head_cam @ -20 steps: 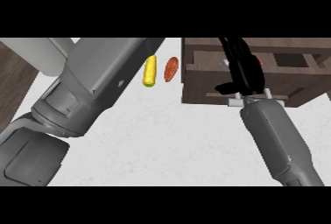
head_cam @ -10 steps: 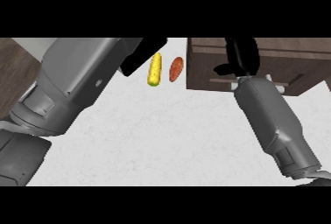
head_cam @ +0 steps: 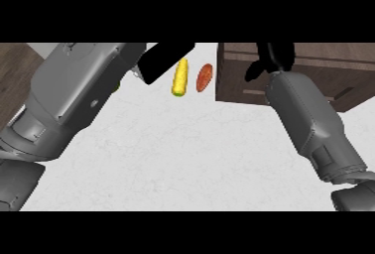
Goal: Pick up the can, place it into the drawer and close the drawer
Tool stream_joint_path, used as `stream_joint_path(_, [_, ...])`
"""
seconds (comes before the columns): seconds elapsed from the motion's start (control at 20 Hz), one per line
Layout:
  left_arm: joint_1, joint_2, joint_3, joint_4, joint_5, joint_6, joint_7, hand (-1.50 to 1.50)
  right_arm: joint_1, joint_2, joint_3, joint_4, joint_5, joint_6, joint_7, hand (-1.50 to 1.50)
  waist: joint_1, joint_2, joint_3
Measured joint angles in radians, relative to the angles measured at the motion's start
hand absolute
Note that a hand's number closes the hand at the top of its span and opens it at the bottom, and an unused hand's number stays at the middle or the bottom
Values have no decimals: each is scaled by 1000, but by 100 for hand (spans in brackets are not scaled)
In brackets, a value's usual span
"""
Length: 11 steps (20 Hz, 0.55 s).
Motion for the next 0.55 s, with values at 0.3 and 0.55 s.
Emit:
stream_joint_path(0.3, [47,34,-2,-79,2,-15,31,-150,-53,-5,-34,63,-24,25,-48,-150,4,11,5])
stream_joint_path(0.55, [92,72,-2,-149,6,-26,64,-150,-60,-2,-79,77,-73,30,-142,-150,1,12,7])
